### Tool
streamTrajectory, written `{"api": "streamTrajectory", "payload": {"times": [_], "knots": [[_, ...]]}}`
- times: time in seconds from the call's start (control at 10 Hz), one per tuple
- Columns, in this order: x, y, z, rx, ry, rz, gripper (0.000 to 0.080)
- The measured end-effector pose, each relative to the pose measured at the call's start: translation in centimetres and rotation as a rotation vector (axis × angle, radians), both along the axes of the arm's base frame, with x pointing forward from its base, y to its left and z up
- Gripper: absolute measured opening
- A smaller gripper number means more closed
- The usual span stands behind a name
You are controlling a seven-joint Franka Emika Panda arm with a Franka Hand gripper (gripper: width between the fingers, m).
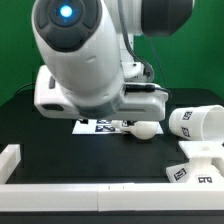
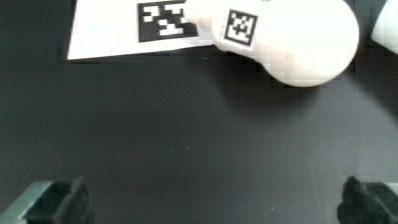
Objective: Assemble lamp
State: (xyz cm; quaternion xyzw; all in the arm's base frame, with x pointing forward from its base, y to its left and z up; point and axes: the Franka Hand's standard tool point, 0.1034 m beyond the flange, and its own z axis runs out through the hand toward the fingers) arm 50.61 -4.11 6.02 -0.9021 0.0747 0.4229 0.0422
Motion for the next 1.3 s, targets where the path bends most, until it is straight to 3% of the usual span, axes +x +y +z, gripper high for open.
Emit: {"api": "streamTrajectory", "payload": {"times": [0.5, 0.8, 1.3], "knots": [[-0.2, 0.2, -0.1, 0.001, 0.004, 0.005, 0.0698], [-2.5, 2.1, -0.4, -0.007, 0.032, 0.035, 0.0698], [-2.5, 2.0, -0.7, -0.006, 0.034, 0.036, 0.0698]]}}
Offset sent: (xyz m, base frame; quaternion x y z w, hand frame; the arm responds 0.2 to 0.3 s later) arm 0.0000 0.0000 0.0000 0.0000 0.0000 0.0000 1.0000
